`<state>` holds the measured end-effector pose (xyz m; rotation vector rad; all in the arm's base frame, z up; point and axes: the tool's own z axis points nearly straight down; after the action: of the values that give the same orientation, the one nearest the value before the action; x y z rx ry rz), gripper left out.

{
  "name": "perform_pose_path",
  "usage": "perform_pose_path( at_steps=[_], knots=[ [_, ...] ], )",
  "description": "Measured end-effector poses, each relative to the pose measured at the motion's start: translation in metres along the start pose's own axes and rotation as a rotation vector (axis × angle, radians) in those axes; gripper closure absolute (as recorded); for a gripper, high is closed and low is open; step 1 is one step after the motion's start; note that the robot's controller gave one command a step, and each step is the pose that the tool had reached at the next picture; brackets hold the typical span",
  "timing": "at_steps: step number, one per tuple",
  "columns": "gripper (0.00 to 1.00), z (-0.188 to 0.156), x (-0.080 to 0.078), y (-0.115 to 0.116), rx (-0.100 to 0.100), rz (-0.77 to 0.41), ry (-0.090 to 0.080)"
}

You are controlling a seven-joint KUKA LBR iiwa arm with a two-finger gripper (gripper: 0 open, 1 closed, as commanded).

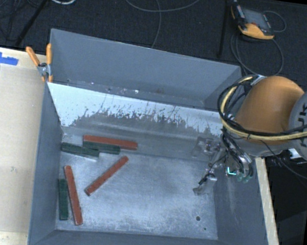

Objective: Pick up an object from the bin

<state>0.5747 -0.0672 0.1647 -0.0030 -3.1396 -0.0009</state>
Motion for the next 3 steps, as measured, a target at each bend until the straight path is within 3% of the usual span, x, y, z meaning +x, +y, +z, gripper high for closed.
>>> perform_pose_path(
  at_steps=[1, 2, 3],
  knots=[
    [0.0, -0.003, -0.038, 0.125, -0.003, -0.21, -0.006],
    [0.0, 0.081, -0.013, 0.186, -0.003, -0.269, 0.007],
    [0.0, 0.095, -0.007, 0.231, 0.0, -0.496, -0.002]
  ],
)
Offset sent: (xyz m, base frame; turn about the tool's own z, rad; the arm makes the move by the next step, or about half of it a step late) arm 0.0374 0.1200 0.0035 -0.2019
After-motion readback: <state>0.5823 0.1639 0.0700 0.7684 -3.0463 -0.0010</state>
